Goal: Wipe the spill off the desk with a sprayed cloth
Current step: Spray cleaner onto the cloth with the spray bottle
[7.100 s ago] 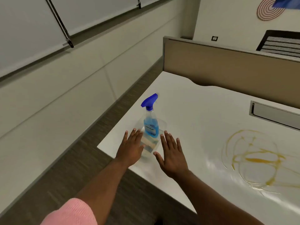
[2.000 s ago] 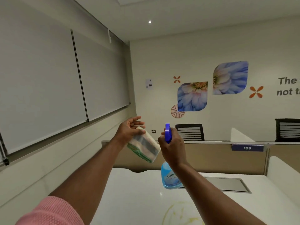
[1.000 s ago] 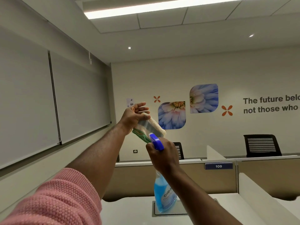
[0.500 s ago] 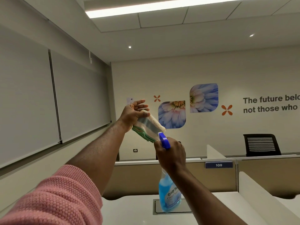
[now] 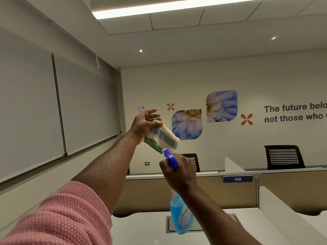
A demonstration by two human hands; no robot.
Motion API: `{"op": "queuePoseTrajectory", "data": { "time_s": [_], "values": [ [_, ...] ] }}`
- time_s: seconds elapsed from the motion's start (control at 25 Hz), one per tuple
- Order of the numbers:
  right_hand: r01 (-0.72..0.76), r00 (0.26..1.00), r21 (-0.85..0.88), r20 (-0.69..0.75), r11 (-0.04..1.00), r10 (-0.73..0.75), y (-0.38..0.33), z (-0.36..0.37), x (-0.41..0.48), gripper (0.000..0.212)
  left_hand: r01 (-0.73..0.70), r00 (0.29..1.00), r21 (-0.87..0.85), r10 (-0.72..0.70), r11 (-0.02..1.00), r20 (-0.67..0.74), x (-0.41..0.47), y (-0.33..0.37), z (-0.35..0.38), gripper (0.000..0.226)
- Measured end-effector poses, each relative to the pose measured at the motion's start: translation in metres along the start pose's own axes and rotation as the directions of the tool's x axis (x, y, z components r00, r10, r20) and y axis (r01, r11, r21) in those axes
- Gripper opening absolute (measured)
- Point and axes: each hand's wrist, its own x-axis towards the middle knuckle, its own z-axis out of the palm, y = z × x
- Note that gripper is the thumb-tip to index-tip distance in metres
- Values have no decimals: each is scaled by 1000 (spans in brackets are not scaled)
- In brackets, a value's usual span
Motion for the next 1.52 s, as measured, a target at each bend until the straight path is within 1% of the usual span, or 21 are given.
{"op": "queuePoseTrajectory", "data": {
  "time_s": [0.16, 0.28, 0.44, 0.6, 0.72, 0.84, 0.92, 1.04, 1.16, 1.24, 1.36, 1.52],
  "values": [
    [62, 998, 33, -10, 998, -62, -15, 6, 4, 30, 13, 1000, 1, -13, 1000, -3, -5, -11, 2, 65],
    [61, 998, 26, -18, 998, -61, -15, 8, 4, 26, 29, 999, 0, -29, 1000, -14, -8, -21, 1, 65],
    [0, 1000, 7, -20, 1000, 0, 2, 6, 0, 30, 49, 999, -10, -49, 999, -25, -10, -31, -3, 65],
    [-89, 995, -2, -33, 996, 89, 28, 8, -10, 17, 66, 997, -20, -66, 998, -37, -12, -43, -9, 65],
    [-126, 992, -8, -5, 992, 126, 45, 16, -27, 16, 84, 996, -30, -85, 996, -41, -17, -55, -13, 67],
    [-152, 988, -1, 7, 988, 152, 61, 26, -44, 14, 125, 989, -75, -131, 989, -75, -30, -72, -15, 69],
    [-165, 985, 6, 41, 986, 165, 70, 35, -56, 13, 155, 981, -89, -164, 984, -102, -44, -88, -17, 70],
    [-189, 977, 16, 107, 982, 187, 76, 50, -76, 16, 214, 966, -103, -226, 971, -122, -72, -113, -25, 70],
    [-211, 971, 11, 120, 977, 208, 78, 65, -98, 16, 266, 947, -113, -281, 957, -156, -103, -138, -38, 69],
    [-238, 961, 7, 148, 971, 235, 77, 79, -115, 18, 312, 927, -120, -329, 943, -178, -126, -158, -52, 70],
    [-279, 942, 15, 199, 960, 270, 72, 103, -142, 14, 375, 889, -146, -400, 915, -223, -161, -188, -77, 70],
    [-303, 920, 31, 271, 953, 284, 62, 138, -184, 14, 429, 843, -170, -461, 887, -278, -204, -219, -115, 71]
  ]
}}
